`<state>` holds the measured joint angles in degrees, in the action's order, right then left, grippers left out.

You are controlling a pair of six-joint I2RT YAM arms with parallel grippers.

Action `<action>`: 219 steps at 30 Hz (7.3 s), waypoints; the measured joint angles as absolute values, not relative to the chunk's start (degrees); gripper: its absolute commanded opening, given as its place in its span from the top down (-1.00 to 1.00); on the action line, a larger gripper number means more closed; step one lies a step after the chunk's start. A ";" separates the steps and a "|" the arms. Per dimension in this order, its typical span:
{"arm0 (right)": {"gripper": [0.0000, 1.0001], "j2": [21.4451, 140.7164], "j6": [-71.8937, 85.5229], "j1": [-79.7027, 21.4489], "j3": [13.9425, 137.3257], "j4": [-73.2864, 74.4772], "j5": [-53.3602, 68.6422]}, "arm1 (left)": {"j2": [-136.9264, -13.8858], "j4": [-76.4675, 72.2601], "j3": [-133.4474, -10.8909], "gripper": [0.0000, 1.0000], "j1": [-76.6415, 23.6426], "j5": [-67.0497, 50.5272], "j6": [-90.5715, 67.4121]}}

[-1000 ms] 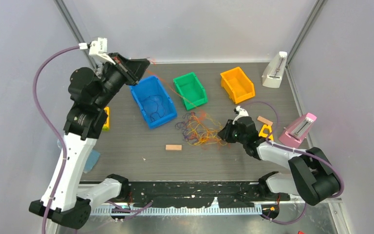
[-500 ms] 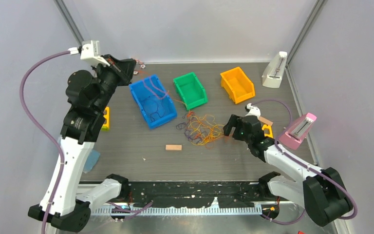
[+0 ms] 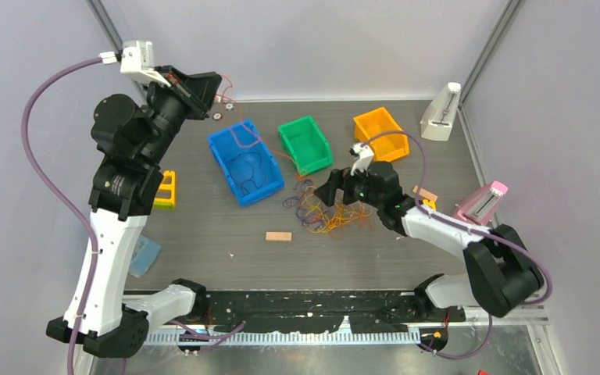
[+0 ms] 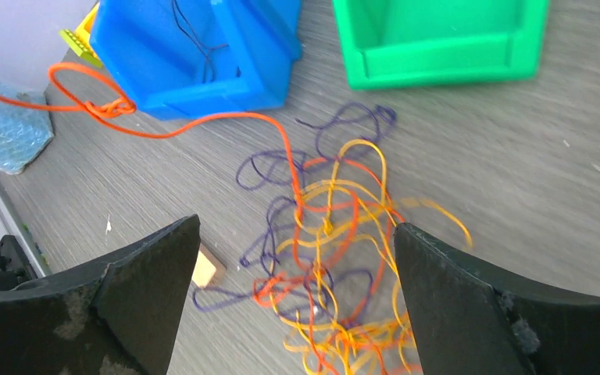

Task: Untangle the cables
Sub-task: Untie the cable, then place the cable in the bin.

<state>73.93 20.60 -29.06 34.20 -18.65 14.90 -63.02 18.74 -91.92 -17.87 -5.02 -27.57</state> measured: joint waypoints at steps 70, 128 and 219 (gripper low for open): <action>-0.91 61.12 33.61 -13.02 21.65 -4.73 -6.09 | -77.71 15.25 -107.31 1.00 -10.46 -6.59 -32.42; -0.90 60.36 30.28 -13.02 21.65 -12.01 3.49 | -111.02 -6.59 -131.22 1.00 -19.86 -23.20 -46.06; -0.96 61.49 30.04 -13.02 22.39 -12.80 9.13 | -125.82 18.20 -121.58 1.00 -27.44 -13.17 -22.26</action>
<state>61.49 30.04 -13.02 22.39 -12.80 9.13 -125.82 18.20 -121.58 -27.44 -13.17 -22.26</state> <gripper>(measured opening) 0.982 0.005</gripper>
